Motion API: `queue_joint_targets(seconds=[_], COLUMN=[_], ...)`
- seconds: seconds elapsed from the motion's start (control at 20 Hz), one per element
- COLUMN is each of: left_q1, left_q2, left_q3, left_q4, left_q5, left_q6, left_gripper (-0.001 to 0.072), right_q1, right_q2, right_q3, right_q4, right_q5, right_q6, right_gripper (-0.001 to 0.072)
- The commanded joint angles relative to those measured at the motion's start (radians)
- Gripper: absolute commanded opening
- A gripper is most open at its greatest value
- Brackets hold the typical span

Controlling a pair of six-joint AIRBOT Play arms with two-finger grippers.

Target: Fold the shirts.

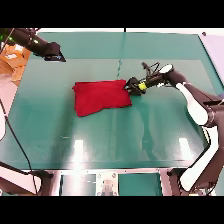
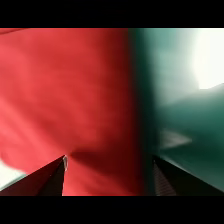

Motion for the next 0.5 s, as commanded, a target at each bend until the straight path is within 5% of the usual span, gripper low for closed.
queue_joint_targets(seconds=[0.0,0.05,0.2,0.45], left_q1=[0.000,0.000,0.000,0.000], left_q2=[0.001,0.001,0.001,0.001], left_q3=[0.000,0.000,0.000,0.000], left_q4=[0.000,0.000,0.000,0.000], left_q5=[-0.001,-0.001,-0.013,-0.013], left_q6=[-0.004,-0.004,-0.004,-0.004], left_gripper=[0.0022,0.0023,0.0022,0.0023], right_q1=[0.066,0.080,0.066,-0.142], right_q2=[-0.022,-0.021,0.008,0.222], right_q3=[-0.019,0.001,0.121,0.268], right_q4=[0.166,0.214,0.317,0.234], right_q5=[-0.029,-0.021,0.034,0.064], right_q6=[-0.092,-0.126,-0.111,0.057], right_gripper=[0.0497,0.0056,0.0015,0.0014])
